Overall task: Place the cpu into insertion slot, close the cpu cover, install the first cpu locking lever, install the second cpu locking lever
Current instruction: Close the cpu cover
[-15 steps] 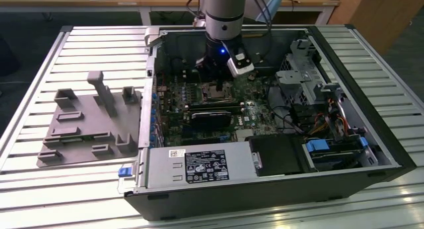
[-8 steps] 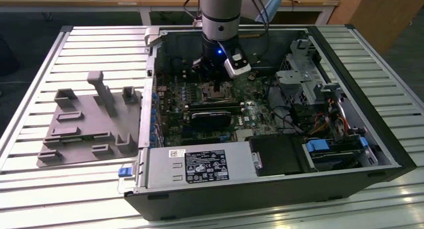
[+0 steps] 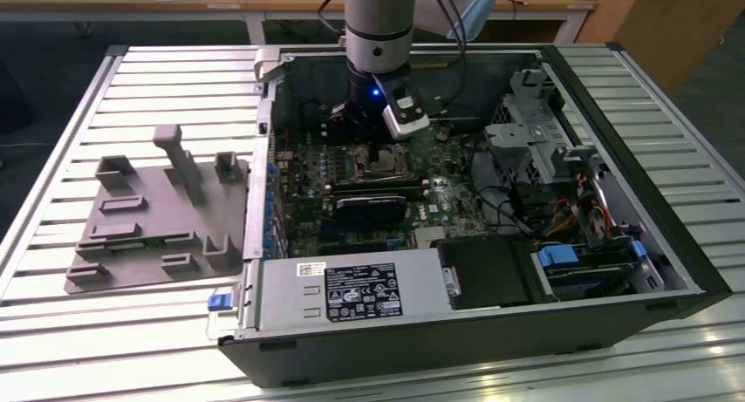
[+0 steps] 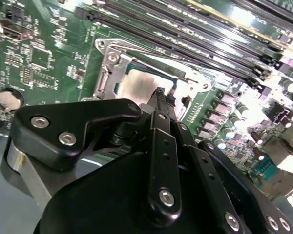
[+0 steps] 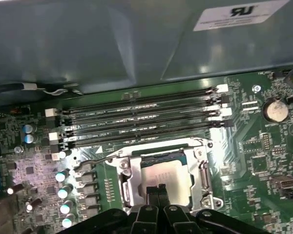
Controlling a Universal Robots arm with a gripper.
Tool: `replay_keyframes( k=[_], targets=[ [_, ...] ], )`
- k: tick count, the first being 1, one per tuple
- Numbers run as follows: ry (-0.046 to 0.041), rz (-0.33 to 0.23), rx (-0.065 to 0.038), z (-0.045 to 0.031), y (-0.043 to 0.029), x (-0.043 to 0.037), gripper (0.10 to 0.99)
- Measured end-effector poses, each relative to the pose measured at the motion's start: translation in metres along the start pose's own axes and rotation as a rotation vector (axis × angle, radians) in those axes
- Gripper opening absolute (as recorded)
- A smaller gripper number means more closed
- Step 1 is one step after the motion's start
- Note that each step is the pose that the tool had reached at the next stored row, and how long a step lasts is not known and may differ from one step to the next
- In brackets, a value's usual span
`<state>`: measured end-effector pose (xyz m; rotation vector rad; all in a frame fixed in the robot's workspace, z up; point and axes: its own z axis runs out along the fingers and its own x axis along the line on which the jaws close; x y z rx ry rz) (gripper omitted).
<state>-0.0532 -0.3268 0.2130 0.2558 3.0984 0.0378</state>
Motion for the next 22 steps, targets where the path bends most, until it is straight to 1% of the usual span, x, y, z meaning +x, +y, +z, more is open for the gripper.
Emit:
replay_keyframes(
  k=[4,8,12,17,18,20,22],
  targets=[
    [-0.0002,0.006,0.000,0.0016,-0.0009,0.0052,0.102],
    [-0.0001,0.006,0.000,0.0038,-0.0013,0.0072,0.102],
    [-0.0001,0.006,0.000,0.0049,-0.0019,0.0111,0.102],
    [0.0001,0.005,0.000,0.0051,-0.0020,0.0118,0.102],
    [0.0005,0.000,-0.002,0.0051,-0.0021,0.0120,0.102],
    [0.0021,-0.015,-0.010,0.0054,-0.0020,0.0121,0.102],
    [0.0027,-0.023,-0.013,0.0054,-0.0020,0.0121,0.102]
  ],
)
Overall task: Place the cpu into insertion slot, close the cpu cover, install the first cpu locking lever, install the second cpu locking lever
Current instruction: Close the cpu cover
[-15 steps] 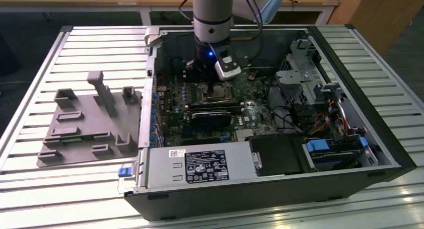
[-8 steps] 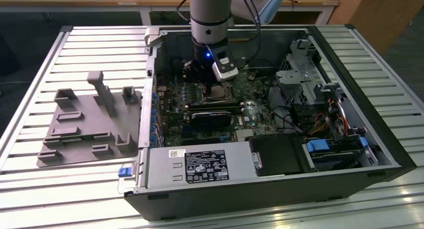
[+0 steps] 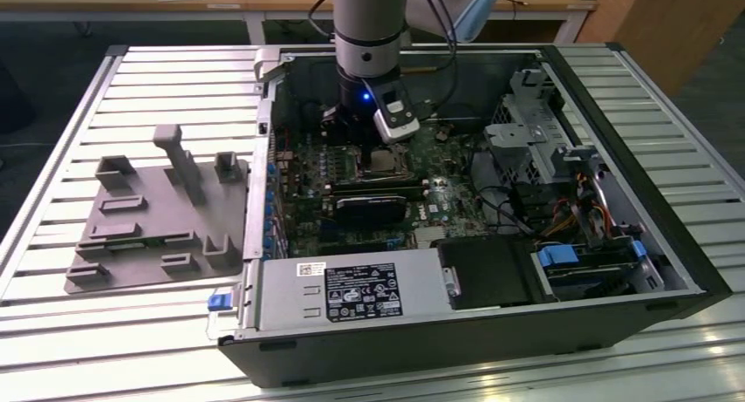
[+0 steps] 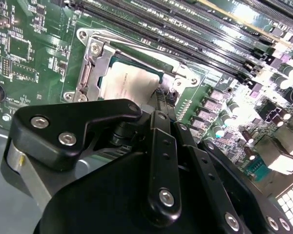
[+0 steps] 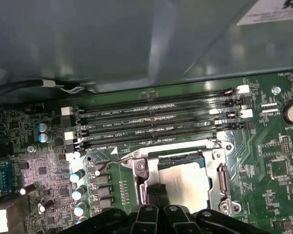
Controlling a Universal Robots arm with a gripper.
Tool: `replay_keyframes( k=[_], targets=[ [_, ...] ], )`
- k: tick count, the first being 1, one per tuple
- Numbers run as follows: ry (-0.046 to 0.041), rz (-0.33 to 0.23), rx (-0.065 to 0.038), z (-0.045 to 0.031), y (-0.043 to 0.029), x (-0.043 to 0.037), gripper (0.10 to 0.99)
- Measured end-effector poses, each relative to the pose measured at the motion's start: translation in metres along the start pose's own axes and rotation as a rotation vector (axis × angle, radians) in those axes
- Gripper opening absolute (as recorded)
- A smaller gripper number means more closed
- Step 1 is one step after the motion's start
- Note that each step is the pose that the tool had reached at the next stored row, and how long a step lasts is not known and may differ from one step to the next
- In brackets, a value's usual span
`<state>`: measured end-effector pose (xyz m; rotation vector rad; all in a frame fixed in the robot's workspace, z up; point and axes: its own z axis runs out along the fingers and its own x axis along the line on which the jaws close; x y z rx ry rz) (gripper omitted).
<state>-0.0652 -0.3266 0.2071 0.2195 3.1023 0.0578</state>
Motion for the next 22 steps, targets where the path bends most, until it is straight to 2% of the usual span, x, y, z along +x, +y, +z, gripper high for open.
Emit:
replay_keyframes(
  k=[5,11,18,22],
  targets=[
    [-0.0001,-0.002,-0.001,0.0003,-0.0002,0.0004,0.102],
    [-0.0003,-0.011,-0.006,0.0029,-0.0009,0.0050,0.102],
    [-0.0002,-0.018,-0.007,0.0043,-0.0010,0.0052,0.102],
    [-0.0003,-0.018,-0.007,0.0045,-0.0006,0.0026,0.102]
  ],
)
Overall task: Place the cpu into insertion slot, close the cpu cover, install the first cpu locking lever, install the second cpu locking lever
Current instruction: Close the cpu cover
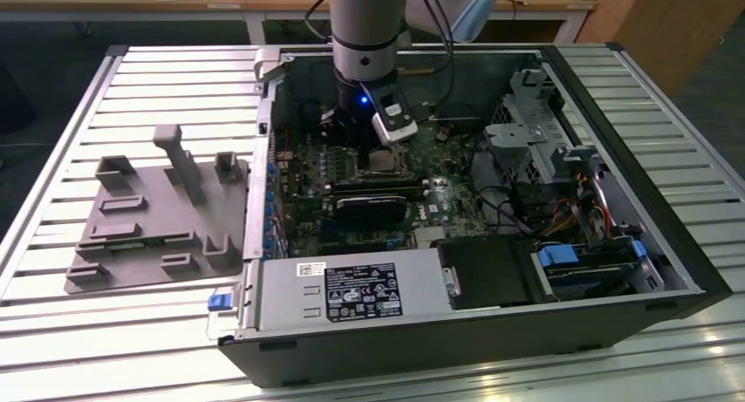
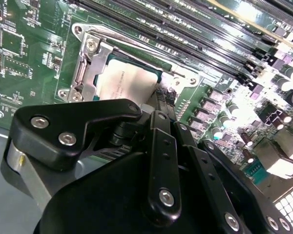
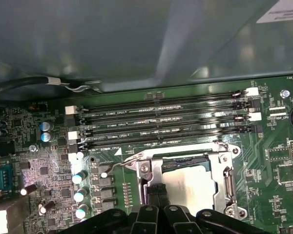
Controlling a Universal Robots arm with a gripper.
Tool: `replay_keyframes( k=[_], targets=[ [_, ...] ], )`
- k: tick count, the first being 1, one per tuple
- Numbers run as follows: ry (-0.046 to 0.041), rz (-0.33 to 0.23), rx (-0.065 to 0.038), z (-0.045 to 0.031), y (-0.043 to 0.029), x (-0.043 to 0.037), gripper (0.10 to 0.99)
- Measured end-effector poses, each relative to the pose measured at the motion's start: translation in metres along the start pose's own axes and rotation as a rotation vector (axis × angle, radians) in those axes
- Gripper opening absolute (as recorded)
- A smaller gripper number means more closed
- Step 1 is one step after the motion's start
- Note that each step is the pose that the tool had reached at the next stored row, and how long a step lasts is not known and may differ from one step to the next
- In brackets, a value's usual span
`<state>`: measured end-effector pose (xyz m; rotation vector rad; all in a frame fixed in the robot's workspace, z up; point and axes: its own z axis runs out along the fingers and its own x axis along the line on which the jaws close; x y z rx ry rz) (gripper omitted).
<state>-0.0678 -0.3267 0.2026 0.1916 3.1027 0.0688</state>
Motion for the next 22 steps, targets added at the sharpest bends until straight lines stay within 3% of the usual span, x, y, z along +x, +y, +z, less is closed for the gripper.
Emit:
replay_keyframes(
  k=[3,8,14,22],
  targets=[
    [0.0008,0.000,-0.005,0.0000,0.0001,-0.0007,0.102],
    [0.0046,-0.002,-0.035,-0.0001,0.0001,-0.0007,0.102],
    [0.0065,-0.001,-0.050,0.0000,0.0000,-0.0007,0.102],
    [0.0068,-0.001,-0.052,0.0009,-0.0007,-0.0007,0.102]
  ],
)
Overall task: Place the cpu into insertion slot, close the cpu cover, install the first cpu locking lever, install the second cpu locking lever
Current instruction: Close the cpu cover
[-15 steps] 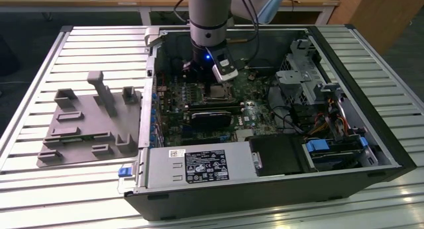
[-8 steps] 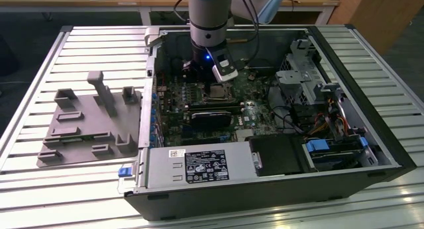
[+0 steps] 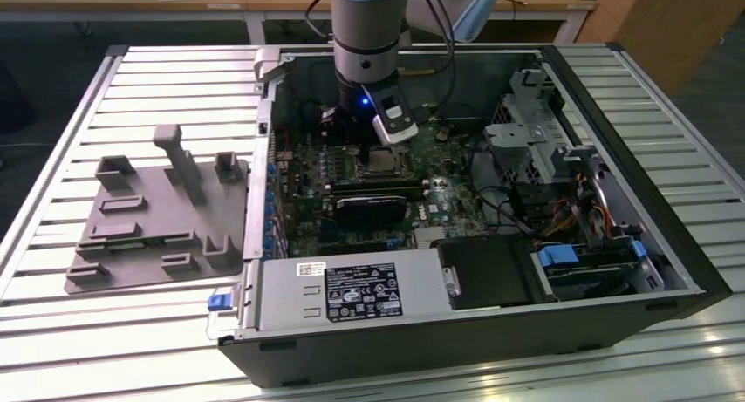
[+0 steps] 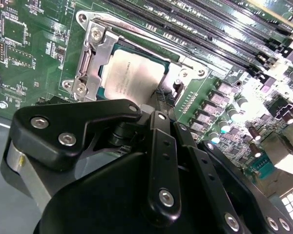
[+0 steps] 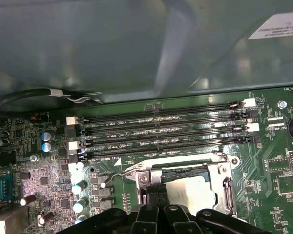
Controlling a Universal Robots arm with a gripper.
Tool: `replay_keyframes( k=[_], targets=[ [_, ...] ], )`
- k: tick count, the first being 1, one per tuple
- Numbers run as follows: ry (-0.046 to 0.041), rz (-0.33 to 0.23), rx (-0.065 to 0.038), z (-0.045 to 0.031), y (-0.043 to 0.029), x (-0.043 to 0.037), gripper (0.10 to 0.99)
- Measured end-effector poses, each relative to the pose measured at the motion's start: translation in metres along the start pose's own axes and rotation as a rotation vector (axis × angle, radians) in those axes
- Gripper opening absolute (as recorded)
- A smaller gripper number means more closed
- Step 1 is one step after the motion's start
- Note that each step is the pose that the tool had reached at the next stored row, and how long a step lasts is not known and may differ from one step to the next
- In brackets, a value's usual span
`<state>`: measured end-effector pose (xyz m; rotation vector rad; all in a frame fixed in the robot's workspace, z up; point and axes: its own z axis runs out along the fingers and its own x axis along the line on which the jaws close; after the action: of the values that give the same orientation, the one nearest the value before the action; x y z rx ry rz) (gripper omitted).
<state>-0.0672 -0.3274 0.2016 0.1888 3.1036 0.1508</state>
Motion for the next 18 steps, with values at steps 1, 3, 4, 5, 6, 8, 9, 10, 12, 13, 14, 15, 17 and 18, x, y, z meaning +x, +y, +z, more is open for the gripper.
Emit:
replay_keyframes(
  k=[1,3,4,5,6,8,9,10,12,13,14,15,17,18],
  targets=[
    [-0.0001,0.000,0.000,0.0001,0.0000,0.0001,0.102],
    [-0.0002,0.000,0.000,0.0002,0.0000,0.0005,0.102],
    [-0.0002,0.000,0.000,0.0002,-0.0001,0.0007,0.102],
    [-0.0001,0.000,0.000,0.0003,-0.0001,0.0007,0.102],
    [-0.0001,0.000,0.000,0.0003,-0.0001,0.0007,0.102],
    [0.0000,0.000,0.000,0.0005,-0.0001,0.0004,0.102],
    [0.0000,0.000,-0.001,0.0005,0.0000,-0.0002,0.102],
    [-0.0001,0.000,-0.001,0.0006,0.0001,-0.0009,0.102],
    [-0.0001,0.000,-0.002,0.0006,0.0002,-0.0020,0.102],
    [0.0000,0.000,-0.002,0.0006,0.0003,-0.0023,0.102],
    [0.0000,0.000,-0.002,0.0007,0.0003,-0.0023,0.102],
    [0.0000,0.000,-0.002,0.0006,0.0003,-0.0023,0.102],
    [-0.0001,0.000,-0.002,-0.0002,0.0004,-0.0024,0.102],
    [0.0000,0.000,-0.002,-0.0008,0.0004,-0.0024,0.102]
  ],
)
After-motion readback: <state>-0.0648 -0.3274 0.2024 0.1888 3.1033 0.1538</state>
